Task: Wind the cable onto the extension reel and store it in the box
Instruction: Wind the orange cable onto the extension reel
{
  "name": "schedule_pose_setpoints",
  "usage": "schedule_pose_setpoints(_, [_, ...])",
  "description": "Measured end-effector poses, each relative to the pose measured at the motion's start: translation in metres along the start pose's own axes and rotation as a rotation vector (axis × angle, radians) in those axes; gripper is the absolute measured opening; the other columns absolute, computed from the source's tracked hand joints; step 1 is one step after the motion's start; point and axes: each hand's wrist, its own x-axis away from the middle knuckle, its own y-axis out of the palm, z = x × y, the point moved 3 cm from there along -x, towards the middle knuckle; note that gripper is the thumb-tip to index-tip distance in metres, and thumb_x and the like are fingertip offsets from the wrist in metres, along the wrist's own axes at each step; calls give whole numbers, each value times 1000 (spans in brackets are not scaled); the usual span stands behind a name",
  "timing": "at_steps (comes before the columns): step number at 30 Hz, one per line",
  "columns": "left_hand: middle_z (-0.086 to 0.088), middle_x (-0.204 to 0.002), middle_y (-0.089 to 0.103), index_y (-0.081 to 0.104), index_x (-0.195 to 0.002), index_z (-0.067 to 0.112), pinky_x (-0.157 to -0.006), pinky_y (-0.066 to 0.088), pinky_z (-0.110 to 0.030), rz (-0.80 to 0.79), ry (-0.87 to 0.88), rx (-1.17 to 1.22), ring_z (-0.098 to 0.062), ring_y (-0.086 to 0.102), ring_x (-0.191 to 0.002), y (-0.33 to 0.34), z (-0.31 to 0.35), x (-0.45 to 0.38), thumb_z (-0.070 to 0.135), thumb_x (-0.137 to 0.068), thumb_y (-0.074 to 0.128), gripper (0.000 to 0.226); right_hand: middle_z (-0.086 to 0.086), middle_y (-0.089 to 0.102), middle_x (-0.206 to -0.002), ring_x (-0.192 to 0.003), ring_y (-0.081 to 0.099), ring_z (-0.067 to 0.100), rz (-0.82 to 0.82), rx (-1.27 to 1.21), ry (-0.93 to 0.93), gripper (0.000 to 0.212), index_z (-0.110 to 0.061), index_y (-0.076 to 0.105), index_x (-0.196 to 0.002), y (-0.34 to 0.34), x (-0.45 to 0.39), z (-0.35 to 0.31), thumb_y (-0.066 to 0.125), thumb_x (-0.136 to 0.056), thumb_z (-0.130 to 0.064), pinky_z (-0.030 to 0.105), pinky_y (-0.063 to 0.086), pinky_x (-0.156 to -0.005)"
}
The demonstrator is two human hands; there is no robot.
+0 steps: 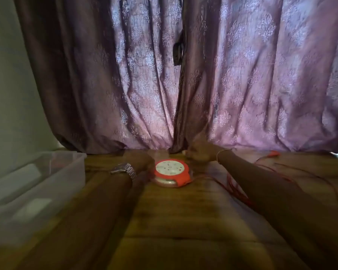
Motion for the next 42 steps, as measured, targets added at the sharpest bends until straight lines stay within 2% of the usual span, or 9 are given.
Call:
schedule_pose_setpoints(4, [-18, -94, 73, 74, -104, 5, -51, 44, -21, -297, -102, 75, -22, 62, -60, 27, -5, 2, 17, -95, 63, 19, 6, 69, -100, -96, 63, 24, -125, -88, 114, 45, -13, 70, -94, 25, 11, -1, 47, -96, -51, 31, 45, -79])
schedule_pose_setpoints(10, [-9, -67, 68, 63, -80, 7, -67, 55, -35, -264, -153, 143, -20, 59, -42, 43, -9, -19, 14, -85, 70, 11, 1, 74, -66, -57, 69, 14, -136, -552, 332, 32, -6, 71, -88, 47, 8, 0, 65, -91, -38, 30, 58, -59])
schedule_pose_setpoints(14, [-6, -55, 71, 66, -66, 6, -54, 53, -29, -37, -50, 259, -25, 69, -52, 48, -7, -30, 30, -96, 38, 47, 7, 75, -74, -61, 67, 14, -32, -882, 376, 26, -1, 70, -99, 48, 13, 10, 70, -90, -26, 29, 55, -62])
schedule_pose_setpoints(17, [-20, -102, 73, 58, -97, 6, -74, 47, -33, 215, 56, 378, -30, 67, -87, 39, 2, -37, 44, -104, 26, 50, 23, 71, -98, -67, 65, 18, 124, -1041, 390, 37, 12, 66, -104, 33, 14, 18, 73, -86, -19, 28, 56, -59])
schedule_pose_setpoints(20, [-19, -96, 70, 45, -97, 14, -58, 51, -27, 423, 82, 618, -12, 67, -61, 23, 16, -45, 49, -105, 34, 38, 16, 70, -93, -67, 66, 13, 162, -1178, 311, 40, 11, 63, -110, 7, 15, 22, 75, -85, -18, 27, 60, -61])
schedule_pose_setpoints(23, [-9, -84, 66, 43, -90, 17, -67, 58, -47, 512, 129, 777, -30, 68, -72, 9, 32, -50, 52, -103, 37, 37, 12, 72, -93, -78, 70, 15, 186, -1249, 240, 34, 2, 66, -106, -22, 18, 29, 78, -82, -18, 35, 61, -74])
schedule_pose_setpoints(32, [1, -75, 63, 43, -81, 23, -56, 41, -32, 700, 219, 860, -21, 61, -70, -21, 66, -64, 50, -104, 37, 36, 19, 74, -90, -79, 73, 24, 315, -1064, 170, 35, 0, 70, -92, -79, 33, 38, 86, -71, -23, 42, 62, -76])
schedule_pose_setpoints(37, [-8, -73, 63, 41, -84, 23, -63, 51, -49, 758, 286, 839, -28, 63, -69, -26, 73, -63, 50, -103, 33, 35, -5, 68, -93, -80, 64, 16, 556, -178, 164, 62, -20, 59, -107, -111, 46, 20, 85, -63, -54, 37, 55, -73])
schedule_pose_setpoints(42, [-10, -74, 65, 42, -88, 20, -63, 54, -53, 823, 318, 828, -30, 65, -70, -36, 74, -65, 54, -101, 29, 38, 4, 59, -117, -97, 55, 15, 533, -23, -323, 34, -20, 63, -115, -111, 40, -14, 70, -83, -9, 37, 49, -87])
